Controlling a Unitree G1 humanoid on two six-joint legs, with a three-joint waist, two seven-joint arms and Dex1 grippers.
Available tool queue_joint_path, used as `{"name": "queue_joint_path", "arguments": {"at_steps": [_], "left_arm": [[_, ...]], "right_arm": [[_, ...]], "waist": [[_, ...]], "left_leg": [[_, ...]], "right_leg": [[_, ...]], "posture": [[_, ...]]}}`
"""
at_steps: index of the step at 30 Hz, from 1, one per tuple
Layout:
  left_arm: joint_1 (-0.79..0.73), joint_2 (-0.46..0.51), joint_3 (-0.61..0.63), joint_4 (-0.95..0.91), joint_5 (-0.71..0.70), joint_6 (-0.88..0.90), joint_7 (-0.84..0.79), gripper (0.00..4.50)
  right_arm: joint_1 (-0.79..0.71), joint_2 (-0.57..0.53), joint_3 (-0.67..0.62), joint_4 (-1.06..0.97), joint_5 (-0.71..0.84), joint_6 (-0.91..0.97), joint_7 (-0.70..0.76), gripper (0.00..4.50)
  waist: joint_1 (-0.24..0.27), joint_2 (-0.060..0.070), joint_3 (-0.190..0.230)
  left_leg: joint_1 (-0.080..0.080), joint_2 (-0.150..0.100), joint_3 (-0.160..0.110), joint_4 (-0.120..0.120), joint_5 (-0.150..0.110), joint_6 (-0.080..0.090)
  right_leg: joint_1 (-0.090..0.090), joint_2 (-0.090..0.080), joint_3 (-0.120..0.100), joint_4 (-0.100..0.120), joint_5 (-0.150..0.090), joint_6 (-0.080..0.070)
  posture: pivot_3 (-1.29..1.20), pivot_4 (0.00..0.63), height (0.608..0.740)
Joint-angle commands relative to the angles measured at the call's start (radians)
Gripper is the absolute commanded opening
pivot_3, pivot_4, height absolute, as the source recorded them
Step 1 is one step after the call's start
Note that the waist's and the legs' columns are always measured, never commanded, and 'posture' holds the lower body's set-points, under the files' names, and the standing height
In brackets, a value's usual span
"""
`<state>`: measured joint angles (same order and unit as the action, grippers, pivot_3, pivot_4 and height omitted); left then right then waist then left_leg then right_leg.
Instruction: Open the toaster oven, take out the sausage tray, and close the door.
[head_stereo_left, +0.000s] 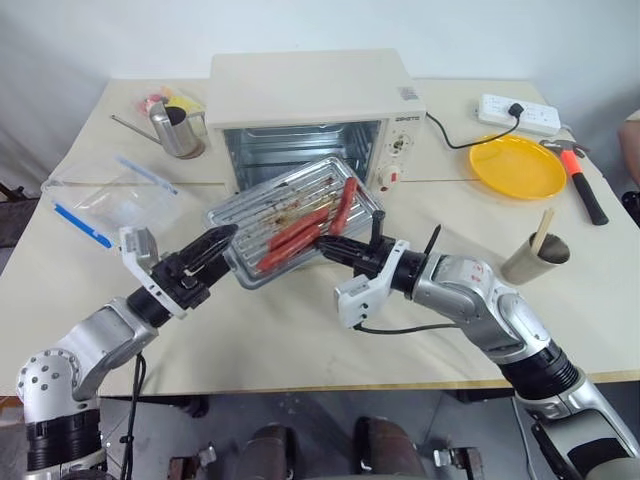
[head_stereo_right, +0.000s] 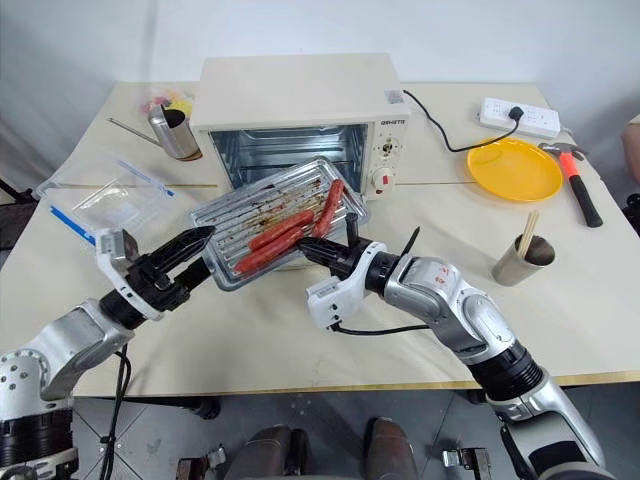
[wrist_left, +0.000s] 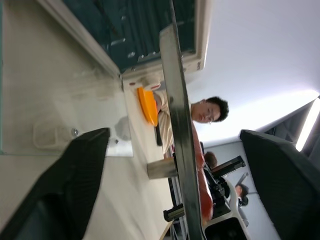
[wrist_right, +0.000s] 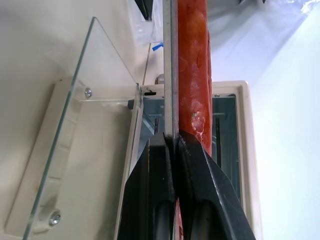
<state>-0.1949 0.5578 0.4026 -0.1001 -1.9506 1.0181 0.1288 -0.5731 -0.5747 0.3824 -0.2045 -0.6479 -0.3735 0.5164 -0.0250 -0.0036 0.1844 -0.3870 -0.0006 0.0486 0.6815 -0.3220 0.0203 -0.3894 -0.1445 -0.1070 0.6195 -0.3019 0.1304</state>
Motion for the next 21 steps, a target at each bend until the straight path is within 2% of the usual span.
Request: {"name": "queue_joint_path", "arguments": {"at_steps": [1, 10, 21], "left_arm": [[-0.026, 0.020, -0.013, 0.027, -0.022, 0.030, -0.023, 2.97], [-0.044, 0.012, -0.018, 0.047, -0.022, 0.053, -0.006, 0.13], [0.012, -0.082, 0.009, 0.003, -0.022, 0.061, 0.113, 0.04]], "right_arm": [[-0.003, -0.009, -0.040, -0.057, 0.031, -0.026, -0.001, 0.00], [-0.006, -0.013, -0.035, -0.052, 0.082, -0.080, 0.021, 0.00], [0.007, 0.005, -0.041, -0.081, 0.132, -0.059, 0.082, 0.00]], "waist": [[0.000, 0.000, 0.000], [0.000, 0.000, 0.000], [0.000, 0.000, 0.000]], "left_leg": [[0.000, 0.000, 0.000, 0.000, 0.000, 0.000], [0.000, 0.000, 0.000, 0.000, 0.000, 0.000], [0.000, 0.000, 0.001, 0.000, 0.000, 0.000]], "right_leg": [[0.000, 0.000, 0.000, 0.000, 0.000, 0.000], [0.000, 0.000, 0.000, 0.000, 0.000, 0.000], [0.000, 0.000, 0.000, -0.001, 0.000, 0.000]], "posture": [[0.00, 0.150, 0.740], [0.00, 0.150, 0.740], [0.00, 0.150, 0.740]]}}
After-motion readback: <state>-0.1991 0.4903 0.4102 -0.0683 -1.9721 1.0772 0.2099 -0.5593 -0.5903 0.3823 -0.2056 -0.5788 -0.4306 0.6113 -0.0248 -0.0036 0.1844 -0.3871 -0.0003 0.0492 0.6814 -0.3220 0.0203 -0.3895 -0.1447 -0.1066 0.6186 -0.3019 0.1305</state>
